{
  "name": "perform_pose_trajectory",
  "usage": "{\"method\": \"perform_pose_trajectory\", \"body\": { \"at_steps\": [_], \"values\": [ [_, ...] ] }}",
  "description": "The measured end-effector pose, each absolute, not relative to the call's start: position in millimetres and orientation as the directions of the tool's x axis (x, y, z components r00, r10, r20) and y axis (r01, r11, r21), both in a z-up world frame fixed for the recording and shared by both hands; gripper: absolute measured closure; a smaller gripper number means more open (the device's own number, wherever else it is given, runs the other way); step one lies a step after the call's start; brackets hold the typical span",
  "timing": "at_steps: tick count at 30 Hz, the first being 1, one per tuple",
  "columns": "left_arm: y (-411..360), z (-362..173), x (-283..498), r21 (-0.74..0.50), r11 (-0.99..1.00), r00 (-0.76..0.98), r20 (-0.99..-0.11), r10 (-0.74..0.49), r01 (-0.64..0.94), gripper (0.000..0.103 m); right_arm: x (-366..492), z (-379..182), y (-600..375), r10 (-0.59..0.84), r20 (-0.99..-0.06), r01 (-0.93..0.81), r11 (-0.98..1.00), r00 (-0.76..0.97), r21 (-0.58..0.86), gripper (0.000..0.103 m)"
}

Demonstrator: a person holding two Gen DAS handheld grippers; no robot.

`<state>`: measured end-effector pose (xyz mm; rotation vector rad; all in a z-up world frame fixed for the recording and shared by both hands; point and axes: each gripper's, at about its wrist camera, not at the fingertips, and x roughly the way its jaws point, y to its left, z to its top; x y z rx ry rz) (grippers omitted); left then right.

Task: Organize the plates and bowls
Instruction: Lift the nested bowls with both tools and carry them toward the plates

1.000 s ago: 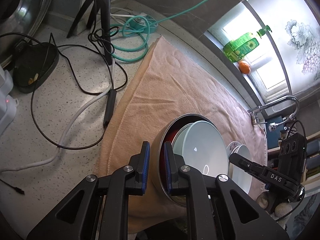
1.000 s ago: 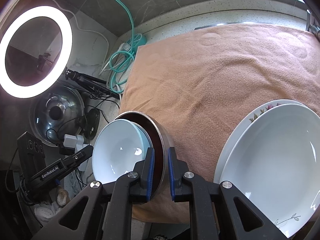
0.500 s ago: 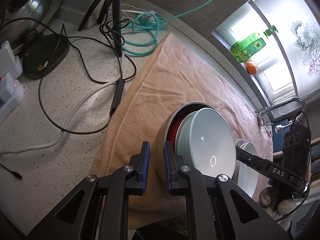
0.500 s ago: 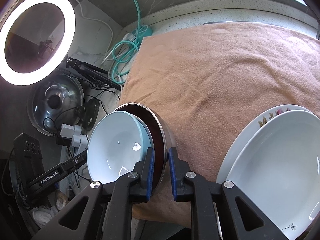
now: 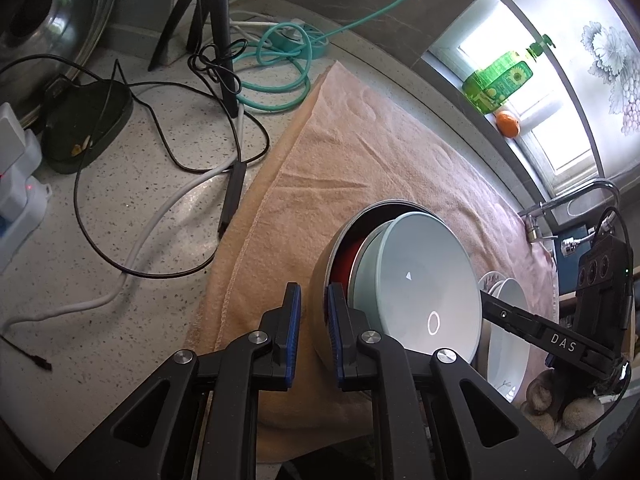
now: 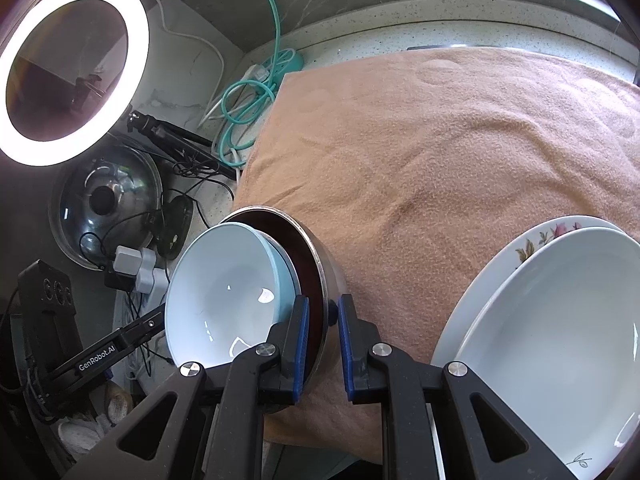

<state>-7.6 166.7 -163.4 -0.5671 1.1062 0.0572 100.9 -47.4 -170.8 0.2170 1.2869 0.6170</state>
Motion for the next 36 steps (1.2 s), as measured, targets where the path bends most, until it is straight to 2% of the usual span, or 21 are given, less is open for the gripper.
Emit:
{"method": "perform_pose_trajectory", "body": {
  "at_steps": [12,18,36],
  "values": [
    [169.1,-173.6,0.4,-0.421,0.855,0.439,-0.858,-0.266,-0.305,0.093,103.0,-177.8,-43.1,0.526,-0.838,-0.299,0.831,0.147,0.469,0.090],
    [169.3,-173.9,1.1,-0.432,0.851,0.432,-0.856,-0.283,-0.299,0.099,103.6,-177.3,-42.4,0.521,-0.840,-0.297,0.835,0.154,0.464,0.091],
    [166.5,-165.1,-2.8,-0.431,0.848,0.440,-0.855,-0.276,-0.307,0.099,99.8,-175.2,-44.9,0.518,-0.841,-0.279,0.840,0.157,0.466,0.091]
  ]
}}
